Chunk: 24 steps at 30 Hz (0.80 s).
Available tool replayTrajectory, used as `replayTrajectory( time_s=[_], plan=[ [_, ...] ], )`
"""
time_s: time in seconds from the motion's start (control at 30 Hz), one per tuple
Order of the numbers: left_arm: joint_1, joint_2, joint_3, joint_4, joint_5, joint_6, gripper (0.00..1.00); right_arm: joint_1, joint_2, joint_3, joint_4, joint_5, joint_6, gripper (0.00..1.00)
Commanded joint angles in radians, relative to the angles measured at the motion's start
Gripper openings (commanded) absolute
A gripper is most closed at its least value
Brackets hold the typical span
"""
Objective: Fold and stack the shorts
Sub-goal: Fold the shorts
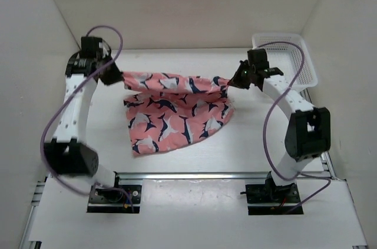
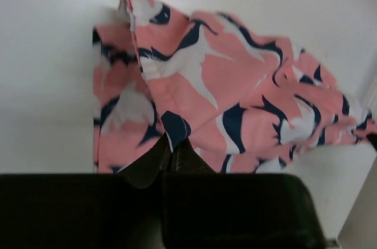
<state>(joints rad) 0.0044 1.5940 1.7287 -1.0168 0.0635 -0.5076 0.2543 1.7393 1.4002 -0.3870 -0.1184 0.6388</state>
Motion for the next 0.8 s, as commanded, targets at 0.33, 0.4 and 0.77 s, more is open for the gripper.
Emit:
replayTrajectory(
  time_s=[0.33, 0.4, 0.77],
  plan=[
    [-0.170, -0.678, -0.772, -0.101, 0.030, -0.210, 0.10, -0.015, -0.467, -0.487, -0.118, 0.039, -0.082, 0.00],
    [-0.170, -0.700, -0.839, -0.101, 0.050, -0.241, 0.10, -0.015, -0.480, -0.547, -0.127, 0.039, -0.082, 0.00],
    [-0.207, -0.577, -0.795, -0.082, -0.031, -0.286, 1.00, -0.024, -0.481, -0.596, -0.164, -0.010, -0.122, 0.84]
  ],
)
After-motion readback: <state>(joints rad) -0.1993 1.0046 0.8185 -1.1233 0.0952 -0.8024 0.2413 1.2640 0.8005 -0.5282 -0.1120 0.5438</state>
